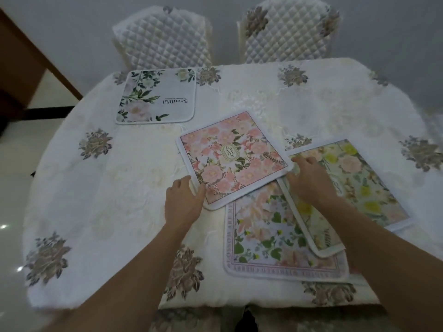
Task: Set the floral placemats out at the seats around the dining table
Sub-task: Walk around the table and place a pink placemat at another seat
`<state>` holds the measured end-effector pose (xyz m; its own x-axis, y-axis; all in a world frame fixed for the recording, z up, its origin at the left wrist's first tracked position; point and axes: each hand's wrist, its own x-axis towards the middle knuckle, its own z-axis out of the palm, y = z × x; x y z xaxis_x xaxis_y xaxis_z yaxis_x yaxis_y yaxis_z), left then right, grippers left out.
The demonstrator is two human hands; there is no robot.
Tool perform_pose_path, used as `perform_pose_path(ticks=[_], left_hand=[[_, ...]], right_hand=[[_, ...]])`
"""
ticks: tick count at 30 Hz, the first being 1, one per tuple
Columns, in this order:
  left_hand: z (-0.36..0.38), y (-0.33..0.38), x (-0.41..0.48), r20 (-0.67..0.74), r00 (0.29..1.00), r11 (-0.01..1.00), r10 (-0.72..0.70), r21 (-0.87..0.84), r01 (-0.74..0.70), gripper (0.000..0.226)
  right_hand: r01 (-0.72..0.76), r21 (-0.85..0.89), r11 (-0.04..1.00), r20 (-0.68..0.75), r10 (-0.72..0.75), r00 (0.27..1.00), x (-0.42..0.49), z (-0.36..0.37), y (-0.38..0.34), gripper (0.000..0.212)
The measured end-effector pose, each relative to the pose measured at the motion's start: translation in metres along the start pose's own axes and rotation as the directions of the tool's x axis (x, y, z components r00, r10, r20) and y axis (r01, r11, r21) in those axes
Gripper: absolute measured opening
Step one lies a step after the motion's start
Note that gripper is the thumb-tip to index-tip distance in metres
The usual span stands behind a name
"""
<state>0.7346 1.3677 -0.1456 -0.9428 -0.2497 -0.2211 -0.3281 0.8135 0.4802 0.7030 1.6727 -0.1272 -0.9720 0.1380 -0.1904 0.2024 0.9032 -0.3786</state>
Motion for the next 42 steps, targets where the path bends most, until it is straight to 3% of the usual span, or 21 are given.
perform_pose_path(ticks=[8, 18, 24, 29, 36, 42], left_hand=[[0.014, 0.015, 0.021, 0.046, 0.986, 0.955, -0.158, -0.246, 0.164, 0.056], [0.029, 0.021, 0.073, -0.009, 0.943, 0.864, -0.332, -0.404, 0.301, 0.050], [0.038, 0.014, 0.090, -0.061, 0.943, 0.879, -0.327, -0.386, 0.280, 0.023], [0.032, 0.019, 0.095, -0.073, 0.963, 0.886, -0.259, -0.414, 0.207, 0.019], [0.005, 0.032, 0.067, -0.188, 0.960, 0.821, -0.208, -0.567, 0.066, 0.014], [-0.029, 0.024, 0.028, -0.178, 0.964, 0.815, -0.199, -0.577, 0.062, 0.017]], right_hand=[[-0.049, 0.141, 0.989, 0.115, 0.033, 0.993, 0.052, 0.016, 0.002, 0.057], [-0.032, 0.194, 0.980, 0.093, 0.014, 0.996, 0.118, 0.028, -0.020, 0.052], [-0.047, 0.275, 0.960, 0.175, -0.002, 0.985, 0.143, 0.033, -0.029, 0.041], [-0.020, 0.458, 0.889, 0.165, -0.063, 0.984, 0.136, 0.025, -0.029, 0.023], [-0.147, 0.667, 0.731, 0.185, 0.030, 0.982, 0.094, 0.001, -0.032, 0.013], [-0.101, 0.653, 0.751, 0.135, 0.016, 0.991, 0.044, -0.009, -0.036, 0.028]])
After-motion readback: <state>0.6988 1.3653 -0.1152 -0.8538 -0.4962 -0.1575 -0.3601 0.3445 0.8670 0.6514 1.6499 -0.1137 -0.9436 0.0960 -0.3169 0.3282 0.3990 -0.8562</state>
